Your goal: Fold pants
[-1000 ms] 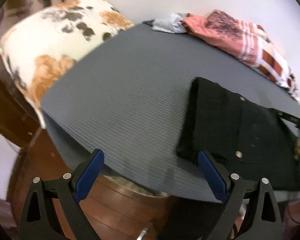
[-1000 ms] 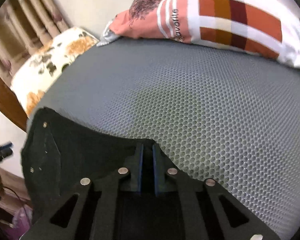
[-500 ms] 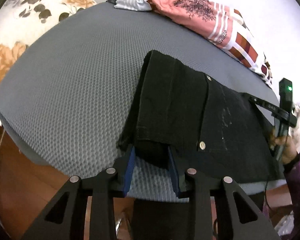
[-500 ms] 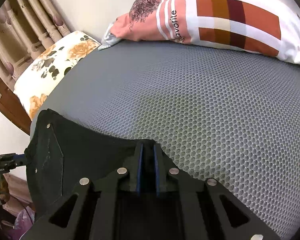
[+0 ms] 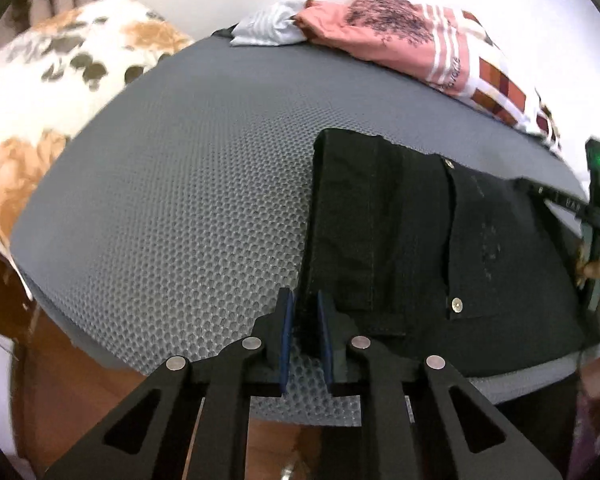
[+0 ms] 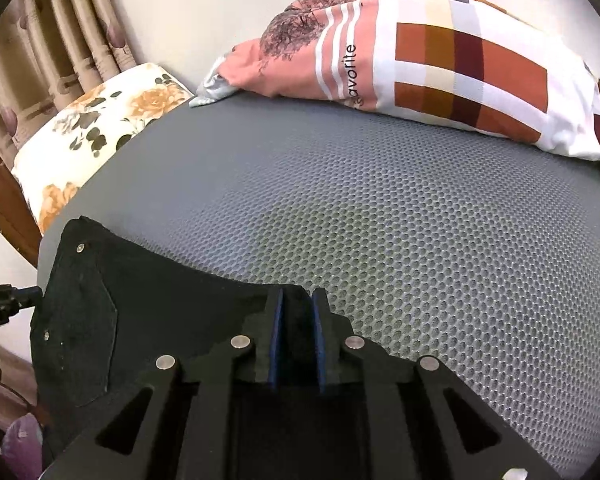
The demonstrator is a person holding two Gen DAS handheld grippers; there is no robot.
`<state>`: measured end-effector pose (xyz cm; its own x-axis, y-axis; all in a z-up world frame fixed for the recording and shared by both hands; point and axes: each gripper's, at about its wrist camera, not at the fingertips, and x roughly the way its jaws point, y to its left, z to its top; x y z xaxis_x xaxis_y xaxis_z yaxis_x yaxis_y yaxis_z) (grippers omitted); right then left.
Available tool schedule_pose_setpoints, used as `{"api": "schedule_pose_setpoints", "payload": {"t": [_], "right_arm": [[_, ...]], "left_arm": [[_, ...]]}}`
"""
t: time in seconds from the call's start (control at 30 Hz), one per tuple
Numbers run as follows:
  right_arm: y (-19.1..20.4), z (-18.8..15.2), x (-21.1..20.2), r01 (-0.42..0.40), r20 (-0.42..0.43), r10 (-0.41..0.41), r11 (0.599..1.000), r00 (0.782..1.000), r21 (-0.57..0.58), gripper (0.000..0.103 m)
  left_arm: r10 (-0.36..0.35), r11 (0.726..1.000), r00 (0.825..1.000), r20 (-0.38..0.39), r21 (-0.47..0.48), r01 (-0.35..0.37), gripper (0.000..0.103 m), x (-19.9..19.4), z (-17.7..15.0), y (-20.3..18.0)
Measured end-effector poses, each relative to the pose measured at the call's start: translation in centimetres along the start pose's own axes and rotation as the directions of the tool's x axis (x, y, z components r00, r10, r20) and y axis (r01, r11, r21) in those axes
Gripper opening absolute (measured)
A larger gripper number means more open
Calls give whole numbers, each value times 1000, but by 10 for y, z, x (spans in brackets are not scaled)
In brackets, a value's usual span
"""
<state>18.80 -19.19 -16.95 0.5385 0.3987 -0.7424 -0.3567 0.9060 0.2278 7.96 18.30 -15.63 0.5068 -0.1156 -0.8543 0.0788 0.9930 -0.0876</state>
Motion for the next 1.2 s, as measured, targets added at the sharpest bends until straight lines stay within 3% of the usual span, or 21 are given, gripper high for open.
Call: {"api": "schedule_pose_setpoints", "payload": {"t": [0.1, 0.17, 0.23, 0.3, 0.33, 0.37, 0.4, 0.43, 0.5, 0.57, 0.6, 0.67, 0.77, 0.87, 0.97, 1.07, 1.2], "right_arm": [[0, 1, 1, 2, 4, -2, 1000, 1000, 0, 12], [-2, 2, 4, -23, -20, 23, 1000, 1000, 7, 14], [-7, 4, 7, -46, -37, 47, 998, 998, 33, 28], [-16, 7, 8, -110, -47, 115, 990, 992, 83, 65], [-21, 8, 5, -113, -48, 119, 987, 992, 114, 70], [-33, 6, -6, -74, -12, 78, 981, 997, 181, 73], [-46, 2, -19, -86, 39, 79, 964, 996, 253, 73], [-58, -4, -30, -108, 84, 86, 942, 993, 317, 72], [-98, -37, -73, -204, 229, 94, 827, 969, 524, 73], [-126, -76, -108, -304, 321, 120, 723, 940, 621, 73], [-135, -96, -126, -318, 342, 109, 695, 933, 645, 73], [-152, -144, -170, -294, 353, 51, 670, 934, 682, 73], [-176, -227, -245, -218, 356, -108, 617, 928, 756, 74], [-202, -315, -322, -172, 354, -289, 506, 890, 845, 74], [-229, -380, -369, -237, 389, -379, 388, 840, 891, 74], [-241, -408, -386, -311, 436, -384, 347, 814, 885, 74], [-251, -412, -375, -380, 487, -351, 332, 800, 863, 74]], "left_arm": [[44, 998, 999, 26, 37, -45, 17, 0, -1, -9], [102, 993, 994, 36, 62, -104, 30, -3, -2, -11], [164, 983, 985, 60, 72, -168, 56, -6, -1, -11], [221, 971, 971, 87, 73, -228, 73, -13, 1, -11], [253, 963, 962, 101, 71, -260, 76, -17, 2, -11], [283, 954, 952, 120, 71, -293, 76, -22, 3, -12], [298, 948, 945, 136, 74, -310, 76, -27, 4, -14], [307, 943, 939, 156, 80, -322, 76, -34, 5, -17], [309, 937, 929, 204, 103, -335, 78, -48, 8, -30], [279, 935, 927, 249, 148, -321, 83, -62, 11, -50], [254, 935, 929, 269, 177, -307, 87, -68, 12, -62], [192, 931, 933, 304, 244, -271, 93, -80, 13, -93], [102, 925, 938, 332, 315, -212, 94, -90, 15, -131], [19, 923, 941, 338, 357, -147, 96, -95, 14, -161], [-15, 920, 945, 327, 375, -116, 96, -86, 13, -179], [-31, 931, 965, 262, 358, -67, 96, -70, 13, -182], [-3, 934, 966, 258, 345, -90, 96, -64, 5, -180]]}}
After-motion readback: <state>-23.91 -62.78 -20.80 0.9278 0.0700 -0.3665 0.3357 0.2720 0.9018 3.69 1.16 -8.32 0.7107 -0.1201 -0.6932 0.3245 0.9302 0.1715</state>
